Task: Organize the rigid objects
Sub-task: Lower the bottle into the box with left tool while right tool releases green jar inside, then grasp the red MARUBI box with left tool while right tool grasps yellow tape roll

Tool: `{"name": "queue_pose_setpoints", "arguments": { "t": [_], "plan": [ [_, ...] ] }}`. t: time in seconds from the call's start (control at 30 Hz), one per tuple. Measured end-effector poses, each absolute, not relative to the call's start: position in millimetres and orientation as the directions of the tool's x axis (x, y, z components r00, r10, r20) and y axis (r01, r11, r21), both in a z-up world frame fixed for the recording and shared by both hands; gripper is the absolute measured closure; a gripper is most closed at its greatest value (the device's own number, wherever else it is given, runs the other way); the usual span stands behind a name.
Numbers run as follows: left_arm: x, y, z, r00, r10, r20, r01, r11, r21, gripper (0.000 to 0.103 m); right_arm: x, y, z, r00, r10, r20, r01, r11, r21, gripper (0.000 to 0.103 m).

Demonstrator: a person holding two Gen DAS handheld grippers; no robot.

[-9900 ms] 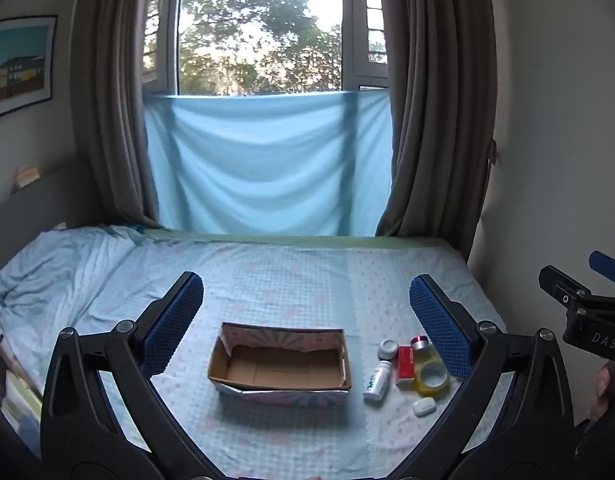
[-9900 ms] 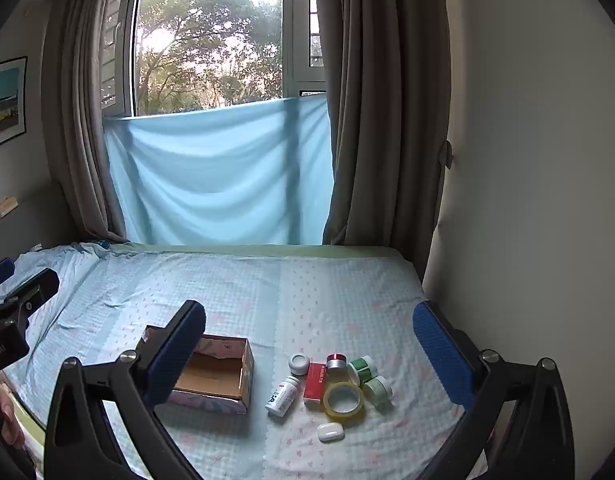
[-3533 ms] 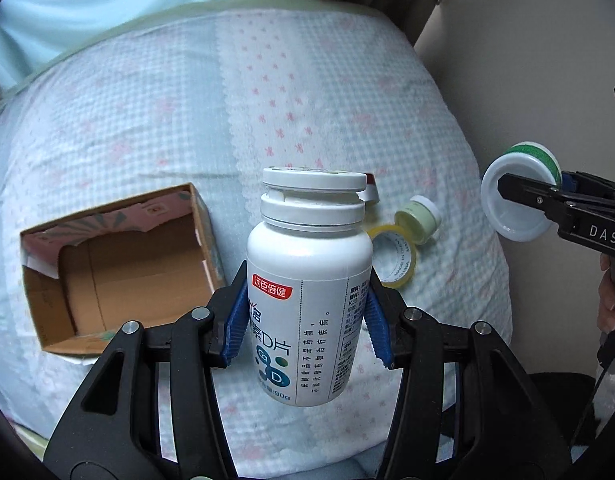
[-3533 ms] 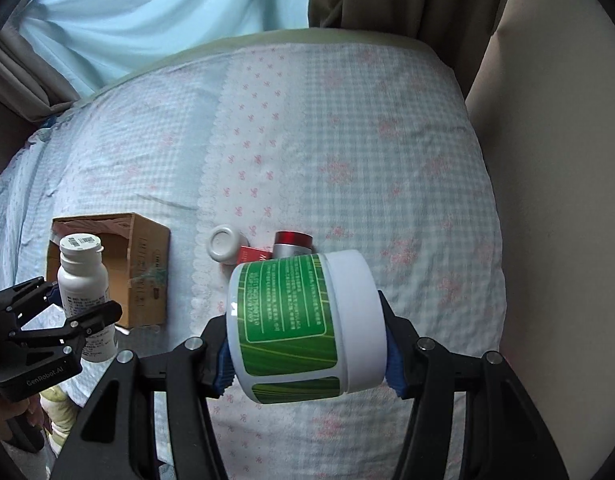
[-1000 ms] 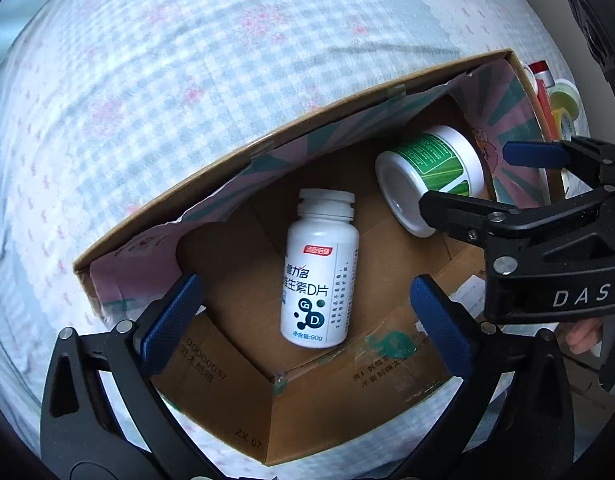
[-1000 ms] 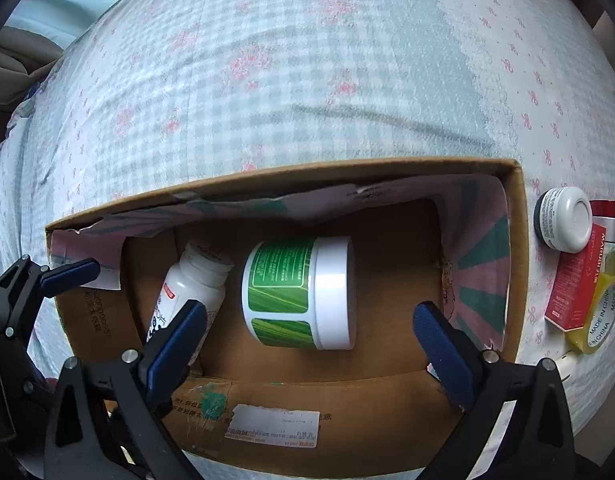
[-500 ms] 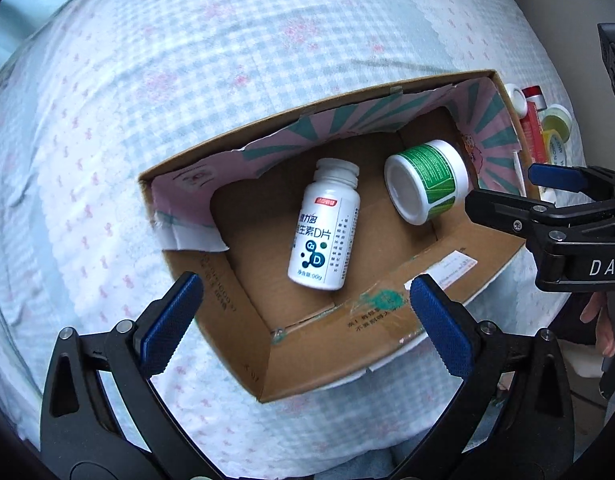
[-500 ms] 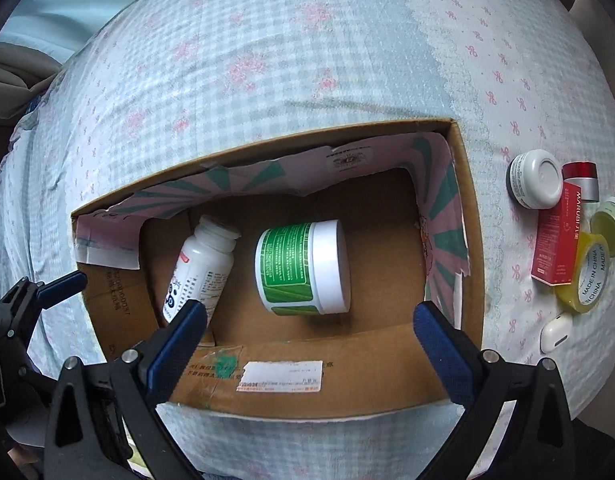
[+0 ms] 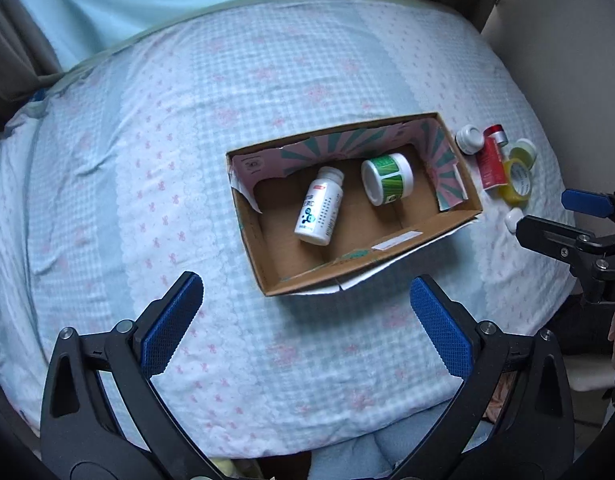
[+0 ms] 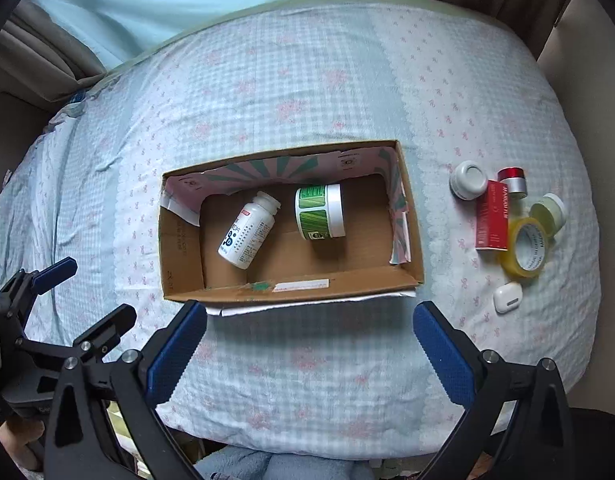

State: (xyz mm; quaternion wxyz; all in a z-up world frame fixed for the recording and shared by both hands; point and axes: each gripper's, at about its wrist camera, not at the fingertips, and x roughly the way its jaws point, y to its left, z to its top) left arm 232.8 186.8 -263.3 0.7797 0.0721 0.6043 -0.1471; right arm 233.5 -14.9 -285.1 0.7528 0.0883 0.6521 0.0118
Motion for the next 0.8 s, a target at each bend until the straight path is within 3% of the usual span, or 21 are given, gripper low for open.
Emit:
{"name": "queue_pose_setpoints", "arguments": {
  "t": [0.33, 0.53, 0.8],
  "plan": [
    [169, 143, -200, 0.375, -0.205, -0.904, 0.290, 0.952, -0.096, 0.000, 137, -76, -228, 0.262, 0.001, -0.965, 0.088, 0.996, 0.025, 0.000],
    [149, 80, -192, 0.401, -0.203, -0.893, 0.251, 0.962, -0.106, 0.000, 96, -154, -223, 0.333, 0.007, -0.943, 0.145, 0.988, 0.059, 0.000],
    [148, -29, -210, 0.375, -0.189, -0.908, 0.199, 0.973, -0.120, 0.000, 77, -245, -232, 0.420, 0.027, -0.907, 0.028, 0.999, 0.043, 0.000]
  ]
}}
